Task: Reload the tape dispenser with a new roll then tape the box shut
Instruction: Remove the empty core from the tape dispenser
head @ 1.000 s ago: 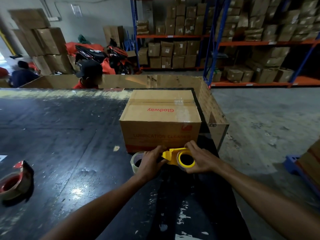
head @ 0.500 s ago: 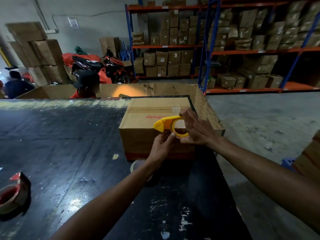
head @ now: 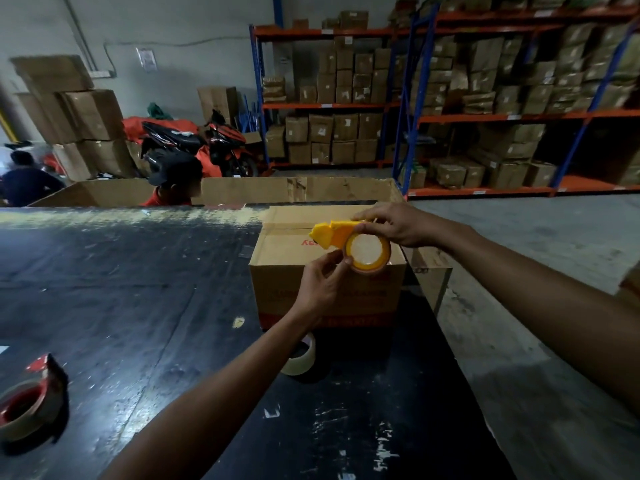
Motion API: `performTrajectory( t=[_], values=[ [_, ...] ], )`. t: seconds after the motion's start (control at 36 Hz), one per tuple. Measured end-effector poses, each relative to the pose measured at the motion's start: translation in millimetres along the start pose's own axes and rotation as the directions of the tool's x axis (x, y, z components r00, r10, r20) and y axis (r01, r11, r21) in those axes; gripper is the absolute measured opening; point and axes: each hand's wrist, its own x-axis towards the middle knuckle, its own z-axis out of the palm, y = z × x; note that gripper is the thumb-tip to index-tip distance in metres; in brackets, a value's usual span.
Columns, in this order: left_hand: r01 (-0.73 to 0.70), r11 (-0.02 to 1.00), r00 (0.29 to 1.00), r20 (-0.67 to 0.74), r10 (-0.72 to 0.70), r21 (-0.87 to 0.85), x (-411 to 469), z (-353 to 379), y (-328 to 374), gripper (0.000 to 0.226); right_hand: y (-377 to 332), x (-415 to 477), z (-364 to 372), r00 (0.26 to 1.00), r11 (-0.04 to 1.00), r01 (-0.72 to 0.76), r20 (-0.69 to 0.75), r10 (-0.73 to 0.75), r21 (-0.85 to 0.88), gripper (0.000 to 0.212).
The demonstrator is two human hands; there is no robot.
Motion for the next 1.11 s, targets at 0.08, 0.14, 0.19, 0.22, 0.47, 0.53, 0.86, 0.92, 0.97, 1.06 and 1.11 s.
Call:
performTrajectory(
  t=[0.08,0.14,0.19,0.22,0.47,0.53,0.86,0.92,0.97,1.06,1.11],
  values=[
    [0.006,1.0,1.0,-0.001,-0.006,0.017,-3.1,-8.7,-4.1,0.041,-6.6,4.8,-18.3,0.999,0.999,-0.027,0.027,0.028,-0.017,0.057],
    [0.018,1.0,1.0,-0.011,-0.018,0.026,-3.9,-13.9,-4.6,0.042,-12.2,6.9,-30.5,0.999,0.999,-0.02,0.03,0.022,-0.048,0.05],
    [0.021,0.999,1.0,-0.008,-0.021,0.033,-2.5,-18.0,-2.5,0.043,-20.0,8.8,-38.7,0.999,0.998,-0.006,0.043,0.009,-0.059,0.044],
    [0.018,0.999,1.0,-0.003,-0.018,0.048,-1.0,-18.6,-0.1,0.043,-23.3,9.8,-41.3,0.999,0.999,-0.006,0.044,0.008,-0.052,0.041],
    [-0.055,0.998,0.998,-0.037,0.056,0.014,2.4,-14.1,12.7,0.037,-42.9,14.7,-47.7,1.0,0.978,0.004,-0.012,-0.007,-0.207,0.041],
    [-0.099,0.995,0.995,-0.018,0.099,-0.006,-2.8,-11.1,10.7,0.032,-42.6,14.0,-50.7,0.999,0.969,-0.014,-0.051,0.001,-0.248,0.041],
    [0.4,0.874,0.893,0.098,-0.44,0.276,-29.0,14.0,-104.8,0.035,-45.5,7.0,-64.5,0.991,0.986,-0.073,-0.118,0.056,-0.148,0.042],
    [0.426,0.821,0.876,0.052,-0.479,0.379,-30.3,19.6,-118.5,0.035,-46.7,5.7,-63.2,0.992,0.987,-0.068,-0.114,0.051,-0.146,0.043],
    [0.393,0.768,0.886,0.016,-0.464,0.506,-32.3,25.3,-127.9,0.039,-47.4,4.9,-61.6,0.994,0.988,-0.052,-0.1,0.038,-0.146,0.043],
    [0.415,0.715,0.874,-0.027,-0.486,0.563,-35.2,29.8,-139.9,0.044,-47.8,5.3,-59.2,0.996,0.992,-0.034,-0.088,0.023,-0.119,0.041],
    [0.41,0.685,0.873,-0.041,-0.487,0.603,-35.4,30.6,-142.8,0.048,-47.6,6.5,-56.9,0.996,0.994,-0.032,-0.087,0.023,-0.107,0.04]
  ],
)
